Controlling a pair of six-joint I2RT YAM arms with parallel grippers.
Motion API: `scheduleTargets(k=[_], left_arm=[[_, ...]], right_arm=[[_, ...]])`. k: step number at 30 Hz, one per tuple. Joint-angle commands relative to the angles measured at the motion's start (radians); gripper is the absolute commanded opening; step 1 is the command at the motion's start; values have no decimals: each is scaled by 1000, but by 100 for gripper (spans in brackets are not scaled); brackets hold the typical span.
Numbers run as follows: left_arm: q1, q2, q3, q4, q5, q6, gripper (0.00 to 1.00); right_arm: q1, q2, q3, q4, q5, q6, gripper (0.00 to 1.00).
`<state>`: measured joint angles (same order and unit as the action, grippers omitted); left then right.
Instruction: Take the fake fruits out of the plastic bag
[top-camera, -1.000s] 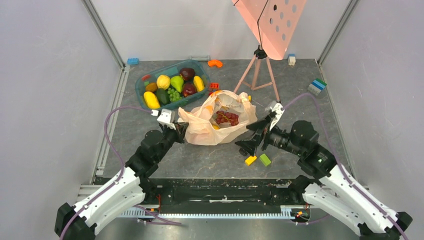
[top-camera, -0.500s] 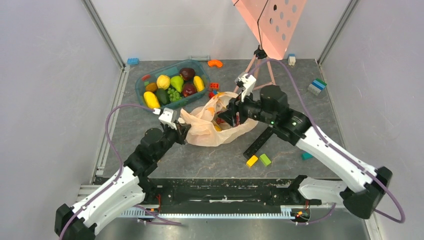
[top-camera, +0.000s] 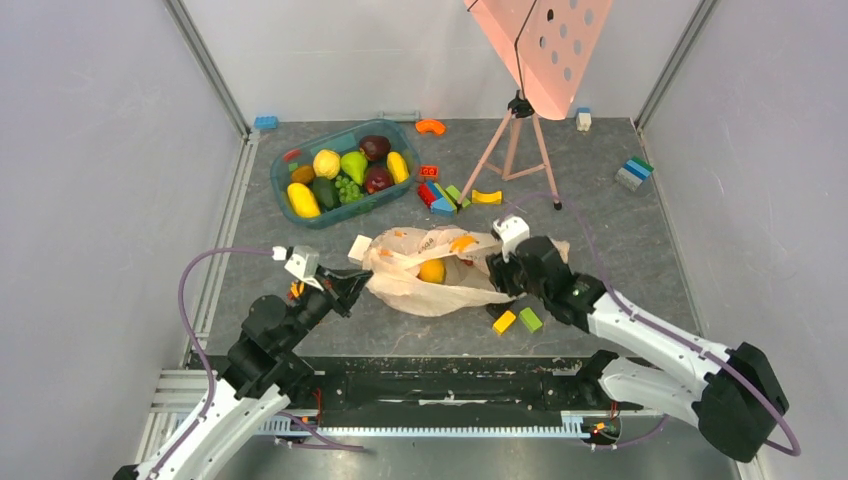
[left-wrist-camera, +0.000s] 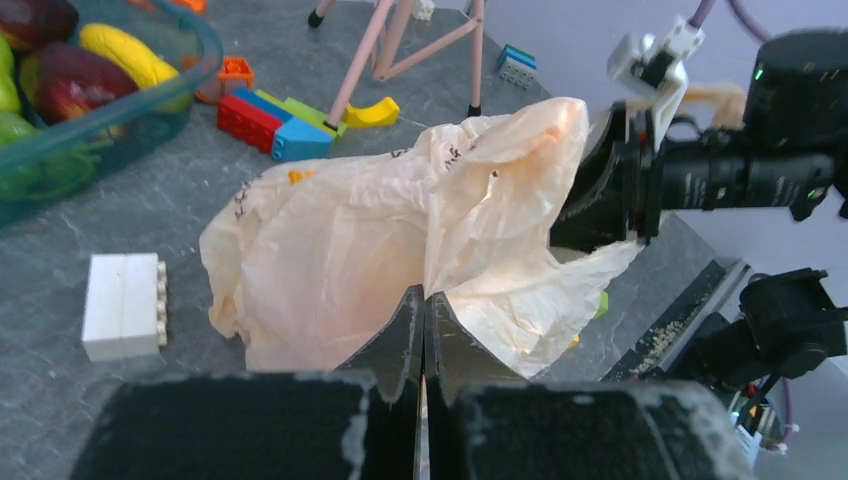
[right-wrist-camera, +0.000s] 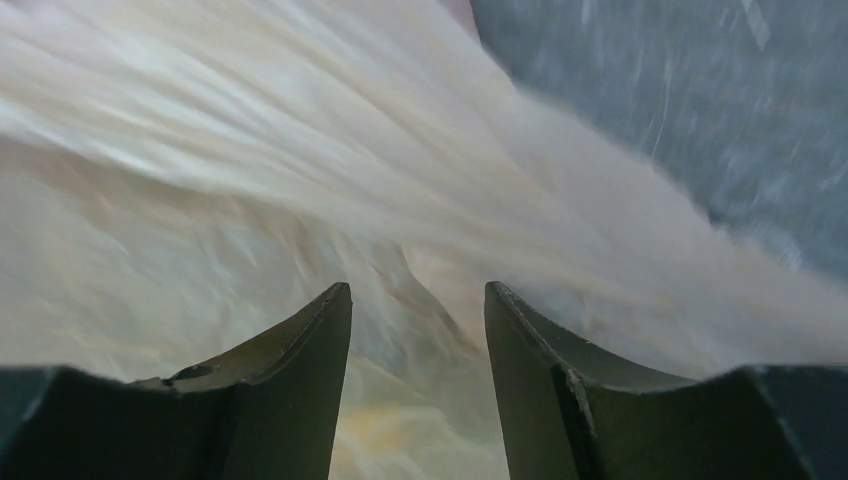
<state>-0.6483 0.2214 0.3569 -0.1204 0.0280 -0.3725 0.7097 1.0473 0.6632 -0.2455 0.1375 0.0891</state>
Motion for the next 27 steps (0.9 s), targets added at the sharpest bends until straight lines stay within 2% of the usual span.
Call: scheduleTargets(k=[1,3,5,8,10,18,22,27], left_arm=[[-2,-102,-80,-69,-22,-101,2],[-2,-130,-106,-74,-25,-111,2],[-2,-138,-121,-72,-24,-121,2],[-2,-116,-125,-53,-3,-125,2],[-2,-89,-123,-33,14,-124,2],[-2,-3,-104,21,59,-112,2],[-3,1,-104,33,61,-113,2],[-2,22,-104,63,74,-124,2]], right_arm=[[-15,-88,-226,187,15,24,54],[-16,-114,-317,270,-20,44,54],[-16,-125,-338,296,-54,56,54],[-16,-136,-284,284,-100,58,56],[-16,-144,-233,286,-135,57,61],[-9,-90,-64,352,-378,134,69],[25,-40,-40,411,-415,181,72],[112,45,-19,463,-367,193,76]])
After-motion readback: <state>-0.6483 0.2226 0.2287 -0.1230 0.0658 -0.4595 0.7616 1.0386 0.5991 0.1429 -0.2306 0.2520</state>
